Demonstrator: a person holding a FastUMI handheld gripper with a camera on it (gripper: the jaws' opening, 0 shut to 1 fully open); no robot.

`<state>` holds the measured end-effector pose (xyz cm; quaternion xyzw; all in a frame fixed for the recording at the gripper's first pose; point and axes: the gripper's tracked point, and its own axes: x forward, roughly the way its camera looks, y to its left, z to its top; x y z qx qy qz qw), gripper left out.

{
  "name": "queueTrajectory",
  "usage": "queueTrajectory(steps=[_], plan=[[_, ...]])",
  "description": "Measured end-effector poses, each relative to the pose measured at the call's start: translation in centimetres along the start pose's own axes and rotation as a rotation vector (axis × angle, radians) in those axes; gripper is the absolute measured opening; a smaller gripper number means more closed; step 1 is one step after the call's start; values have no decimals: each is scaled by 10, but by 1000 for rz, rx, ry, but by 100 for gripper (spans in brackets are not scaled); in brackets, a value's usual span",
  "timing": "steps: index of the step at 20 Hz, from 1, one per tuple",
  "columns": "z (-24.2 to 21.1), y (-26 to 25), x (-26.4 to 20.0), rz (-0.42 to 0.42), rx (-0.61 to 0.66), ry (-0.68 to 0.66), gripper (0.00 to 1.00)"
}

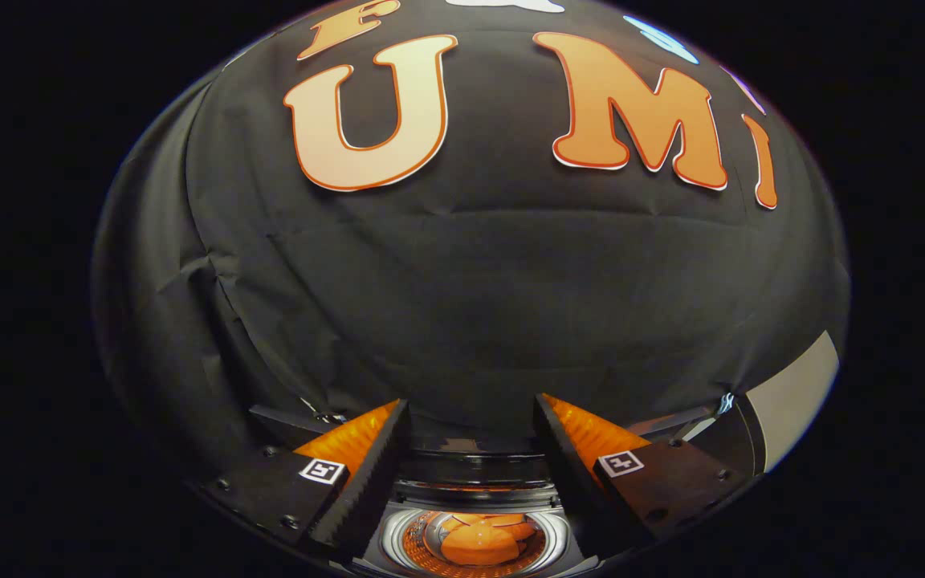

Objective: Put the clothes into the washing machine and then close the washing machine lid.

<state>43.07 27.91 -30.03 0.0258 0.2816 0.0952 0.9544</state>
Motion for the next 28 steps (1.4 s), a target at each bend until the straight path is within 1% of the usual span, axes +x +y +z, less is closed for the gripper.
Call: queueTrajectory(steps=[3,8,17,28], plan=[[-3,1,-4,-4,2,-8,99],[-15,3,-28,-7,-8,-44,99],[-45,7,-70,-1,-24,-51,99],[-71,9,-91,10,-27,-58,99]])
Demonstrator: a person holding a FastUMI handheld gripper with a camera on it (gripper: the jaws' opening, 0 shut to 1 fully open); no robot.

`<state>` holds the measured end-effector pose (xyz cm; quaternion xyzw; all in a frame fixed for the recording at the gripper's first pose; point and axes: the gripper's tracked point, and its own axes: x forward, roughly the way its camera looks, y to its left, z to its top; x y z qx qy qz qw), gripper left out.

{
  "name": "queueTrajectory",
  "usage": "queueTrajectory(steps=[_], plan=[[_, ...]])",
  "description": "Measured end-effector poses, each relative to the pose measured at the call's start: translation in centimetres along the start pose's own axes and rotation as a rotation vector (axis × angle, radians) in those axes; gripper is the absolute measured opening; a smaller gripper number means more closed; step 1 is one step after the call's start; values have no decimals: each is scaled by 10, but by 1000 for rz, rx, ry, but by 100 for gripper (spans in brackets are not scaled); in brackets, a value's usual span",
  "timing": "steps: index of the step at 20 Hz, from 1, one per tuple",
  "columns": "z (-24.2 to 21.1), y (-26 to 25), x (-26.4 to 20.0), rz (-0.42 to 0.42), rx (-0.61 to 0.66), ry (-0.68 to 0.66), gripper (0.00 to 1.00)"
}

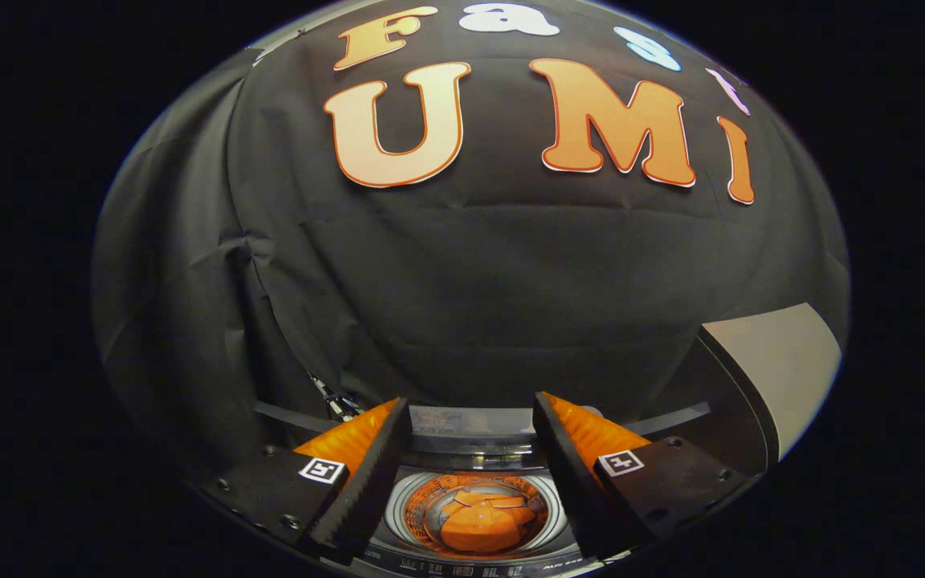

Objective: Put the clothes into the washing machine and then close the washing machine lid.

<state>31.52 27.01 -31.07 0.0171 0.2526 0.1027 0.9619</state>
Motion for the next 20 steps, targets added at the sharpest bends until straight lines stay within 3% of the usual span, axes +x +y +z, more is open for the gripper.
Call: queueTrajectory(steps=[11,20], plan=[[-21,2,-16,6,8,0,99],[-93,12,1,28,37,139,98]])
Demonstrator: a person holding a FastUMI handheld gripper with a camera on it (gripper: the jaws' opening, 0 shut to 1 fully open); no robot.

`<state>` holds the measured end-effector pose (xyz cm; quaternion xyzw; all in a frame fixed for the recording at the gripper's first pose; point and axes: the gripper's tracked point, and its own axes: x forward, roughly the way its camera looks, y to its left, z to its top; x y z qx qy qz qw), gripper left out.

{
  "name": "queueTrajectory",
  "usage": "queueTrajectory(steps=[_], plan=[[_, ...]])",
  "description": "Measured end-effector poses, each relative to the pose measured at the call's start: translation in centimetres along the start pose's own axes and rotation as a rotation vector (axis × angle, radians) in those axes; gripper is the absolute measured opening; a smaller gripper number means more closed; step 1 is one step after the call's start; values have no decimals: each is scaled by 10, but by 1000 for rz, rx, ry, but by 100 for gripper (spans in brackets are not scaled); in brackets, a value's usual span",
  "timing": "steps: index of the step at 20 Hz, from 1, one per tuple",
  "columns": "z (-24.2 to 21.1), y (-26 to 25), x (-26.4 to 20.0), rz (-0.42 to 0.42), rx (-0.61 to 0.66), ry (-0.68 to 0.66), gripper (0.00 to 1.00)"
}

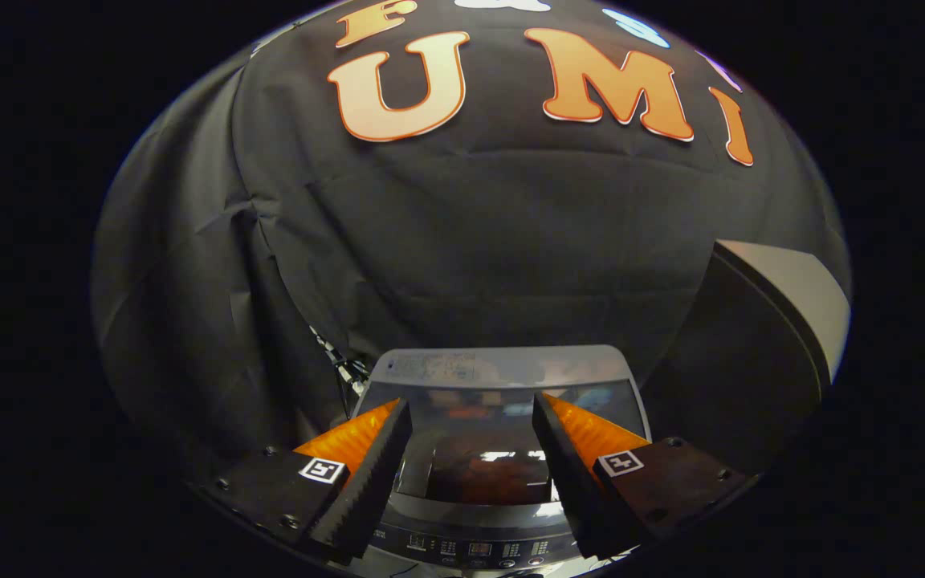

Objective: Put the clothes into the washing machine and then close the washing machine lid.

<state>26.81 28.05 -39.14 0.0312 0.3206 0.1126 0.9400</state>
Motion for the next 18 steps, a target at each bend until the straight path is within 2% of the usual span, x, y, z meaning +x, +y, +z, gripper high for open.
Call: queueTrajectory(steps=[4,8,13,18], plan=[[-18,-5,5,0,14,30,98],[-7,-8,-1,5,17,15,98],[35,-13,-34,14,9,-68,98],[98,-36,-98,-12,-36,-205,98]])
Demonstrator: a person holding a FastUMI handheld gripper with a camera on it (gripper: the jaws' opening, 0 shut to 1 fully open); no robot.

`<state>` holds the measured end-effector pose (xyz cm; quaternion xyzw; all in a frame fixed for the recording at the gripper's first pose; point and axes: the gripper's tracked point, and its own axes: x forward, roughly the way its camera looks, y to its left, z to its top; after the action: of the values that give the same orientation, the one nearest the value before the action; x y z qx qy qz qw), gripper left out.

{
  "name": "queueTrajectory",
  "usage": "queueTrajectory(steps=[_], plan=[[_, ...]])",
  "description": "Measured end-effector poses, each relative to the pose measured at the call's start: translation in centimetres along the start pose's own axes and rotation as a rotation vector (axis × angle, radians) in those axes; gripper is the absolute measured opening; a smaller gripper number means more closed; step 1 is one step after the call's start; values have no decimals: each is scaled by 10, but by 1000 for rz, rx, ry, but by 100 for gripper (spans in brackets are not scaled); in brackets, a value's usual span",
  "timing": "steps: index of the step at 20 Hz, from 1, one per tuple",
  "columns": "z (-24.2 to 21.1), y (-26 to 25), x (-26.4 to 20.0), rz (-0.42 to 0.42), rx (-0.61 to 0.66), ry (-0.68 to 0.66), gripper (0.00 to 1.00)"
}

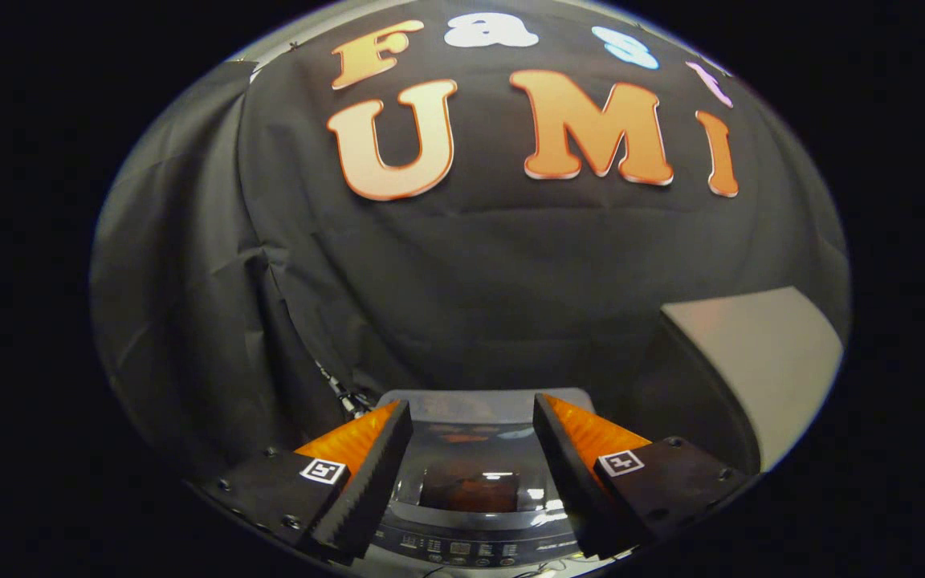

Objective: Put the clothes into the washing machine and then close the washing machine lid.

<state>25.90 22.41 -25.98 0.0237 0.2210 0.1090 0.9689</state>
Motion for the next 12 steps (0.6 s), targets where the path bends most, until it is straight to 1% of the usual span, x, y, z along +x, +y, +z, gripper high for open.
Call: queueTrajectory(steps=[2,4,7,9,12], plan=[[29,-4,-26,-9,-14,-65,98],[57,-13,-53,-10,1,-129,98],[84,-30,-93,-43,-11,-207,98],[98,-50,-114,-66,-22,-242,98],[116,-72,-155,-82,-18,-301,98]])
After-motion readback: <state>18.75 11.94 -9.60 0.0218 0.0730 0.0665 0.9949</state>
